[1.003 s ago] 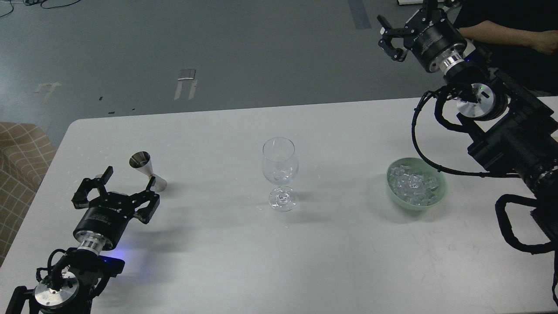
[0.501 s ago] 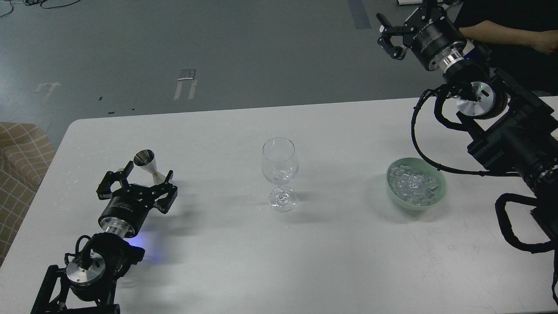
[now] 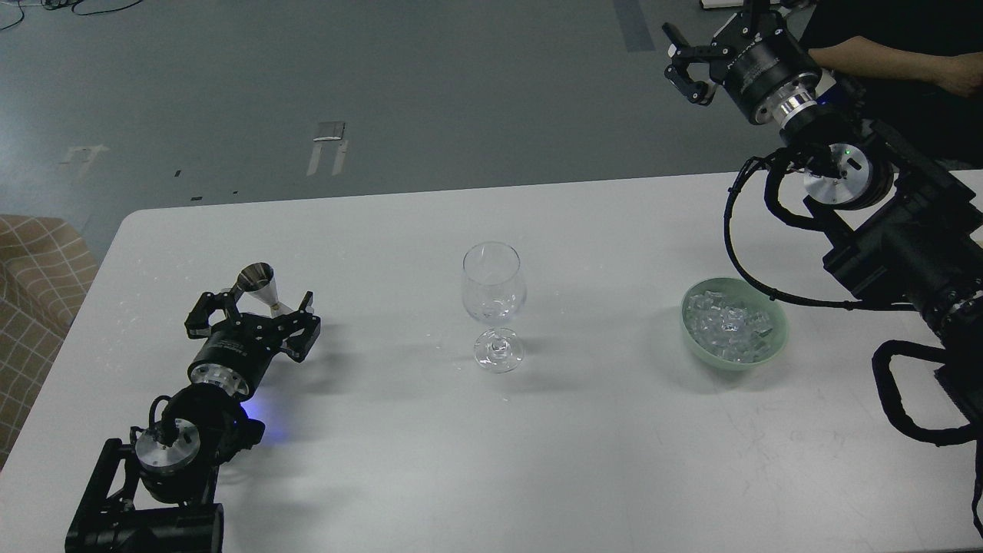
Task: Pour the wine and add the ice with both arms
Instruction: 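Close the left gripper around the metal jigger, then lift the jigger with the left gripper toward the wine glass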
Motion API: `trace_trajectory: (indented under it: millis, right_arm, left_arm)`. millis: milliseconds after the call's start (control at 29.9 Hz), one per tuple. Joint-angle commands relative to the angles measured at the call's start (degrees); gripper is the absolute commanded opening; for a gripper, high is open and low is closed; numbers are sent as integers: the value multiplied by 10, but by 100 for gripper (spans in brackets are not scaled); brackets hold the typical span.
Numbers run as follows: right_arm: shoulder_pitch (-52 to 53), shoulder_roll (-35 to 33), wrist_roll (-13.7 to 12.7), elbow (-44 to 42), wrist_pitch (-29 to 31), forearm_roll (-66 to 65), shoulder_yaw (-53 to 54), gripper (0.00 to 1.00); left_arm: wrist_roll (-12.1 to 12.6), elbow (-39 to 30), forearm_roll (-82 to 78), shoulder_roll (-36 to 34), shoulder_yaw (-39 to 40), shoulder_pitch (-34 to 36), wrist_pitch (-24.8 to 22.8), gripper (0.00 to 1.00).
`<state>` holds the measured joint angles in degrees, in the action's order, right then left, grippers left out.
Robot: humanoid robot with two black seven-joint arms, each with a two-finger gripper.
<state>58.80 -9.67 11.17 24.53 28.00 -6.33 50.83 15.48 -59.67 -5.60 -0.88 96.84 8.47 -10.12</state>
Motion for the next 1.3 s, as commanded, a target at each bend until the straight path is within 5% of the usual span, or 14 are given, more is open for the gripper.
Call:
trace_trajectory:
  millis: [0,201,267,668,1036,1270]
  right_arm:
    - [0,0,0,0,0,0,1,100]
    - [0,-2,0,0,0,0,1,100]
    - [0,-2,0,0,0,0,0,100]
    - [0,0,0,1,0,0,1,100]
    - [0,0,0,1,0,0,0,100]
    - [0,2,0,1,0,0,1,100]
  left_arm:
    - [-11,24,0,0,-1,17,-1,88]
    - [-18,35,0,0,-2,24,-1,71]
    - [-19,35,-2,0,-2,24,-1,59]
    - [-27,35,-23,4,-2,23,-8,41]
    - [-36,35,-23,9,-2,23,-9,10]
    - [-36,34,-22,9,-1,24,-9,0]
